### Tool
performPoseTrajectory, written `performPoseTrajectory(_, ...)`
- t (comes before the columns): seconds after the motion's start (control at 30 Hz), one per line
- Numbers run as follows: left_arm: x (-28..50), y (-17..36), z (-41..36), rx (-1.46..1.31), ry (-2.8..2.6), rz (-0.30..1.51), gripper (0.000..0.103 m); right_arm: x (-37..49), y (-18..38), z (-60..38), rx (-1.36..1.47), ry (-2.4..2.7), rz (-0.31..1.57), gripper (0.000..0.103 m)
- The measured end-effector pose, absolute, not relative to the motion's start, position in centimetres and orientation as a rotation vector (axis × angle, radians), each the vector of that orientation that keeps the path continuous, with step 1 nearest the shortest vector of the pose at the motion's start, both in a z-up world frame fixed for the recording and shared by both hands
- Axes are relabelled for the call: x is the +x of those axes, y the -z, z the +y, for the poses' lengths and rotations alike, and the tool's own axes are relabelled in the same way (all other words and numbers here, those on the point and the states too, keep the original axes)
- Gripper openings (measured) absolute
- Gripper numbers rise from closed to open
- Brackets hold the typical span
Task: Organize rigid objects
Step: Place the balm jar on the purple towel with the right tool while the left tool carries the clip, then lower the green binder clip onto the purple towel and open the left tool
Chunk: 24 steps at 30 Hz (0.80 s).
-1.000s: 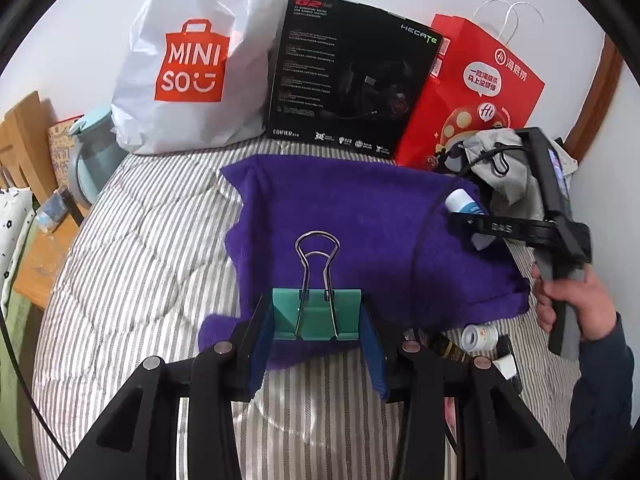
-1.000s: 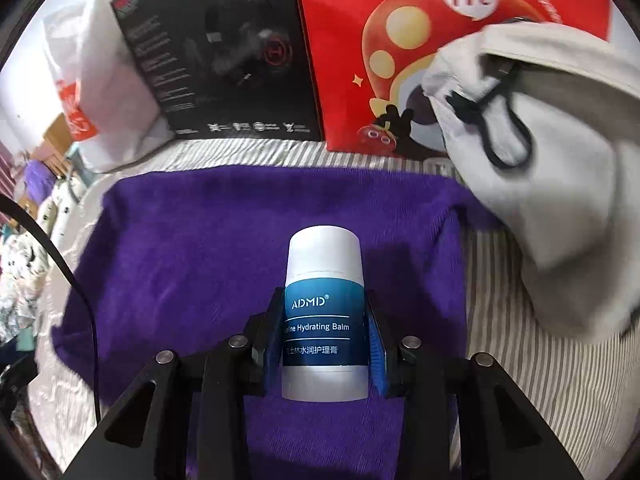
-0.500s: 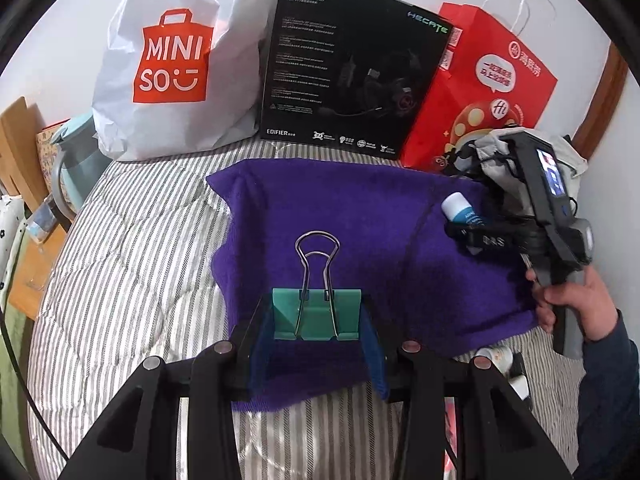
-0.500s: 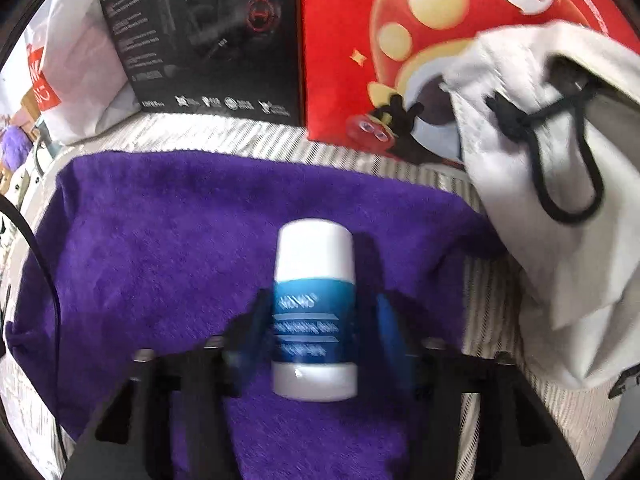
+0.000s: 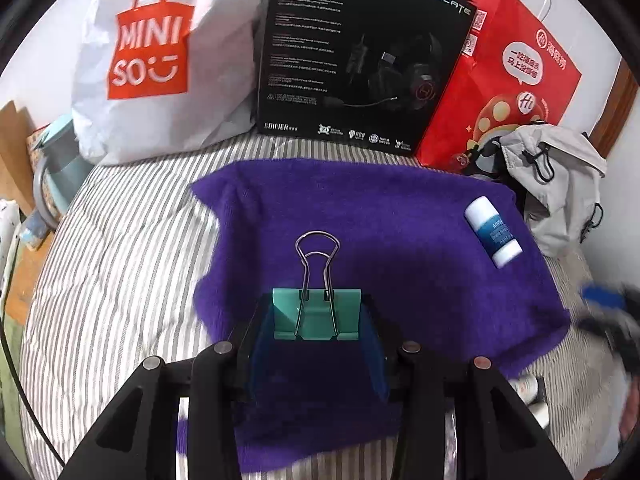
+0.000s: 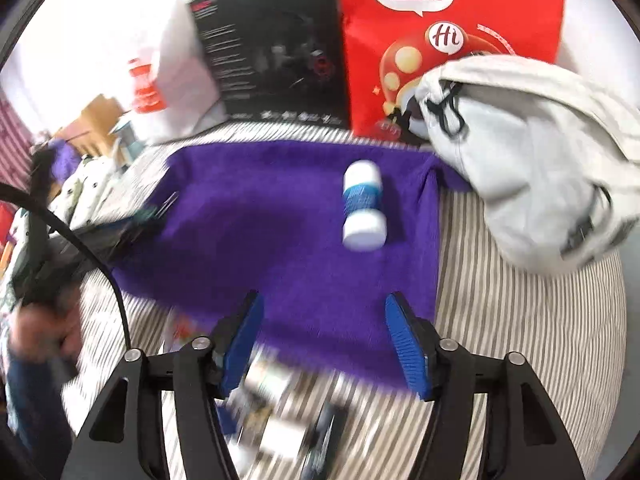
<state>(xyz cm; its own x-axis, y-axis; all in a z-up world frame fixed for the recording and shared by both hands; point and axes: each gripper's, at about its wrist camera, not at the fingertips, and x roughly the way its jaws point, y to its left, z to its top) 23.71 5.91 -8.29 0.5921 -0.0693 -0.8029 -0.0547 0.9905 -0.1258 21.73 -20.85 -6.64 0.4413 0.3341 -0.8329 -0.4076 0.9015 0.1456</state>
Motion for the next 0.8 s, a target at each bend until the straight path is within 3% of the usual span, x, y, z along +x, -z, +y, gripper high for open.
performPoseTrajectory(0.43,30.0,10.3,5.3,-0.144,-0.011,0.956,0.039,11.9,10.5,-26.9,0.083,-0.368,1.229,0.064)
performPoseTrajectory(0.8,31.0,11.8,4.1,-0.035,-0.068,1.009,0.04,10.6,8.7,-27.6,0.064,-0.335,1.169,0.064)
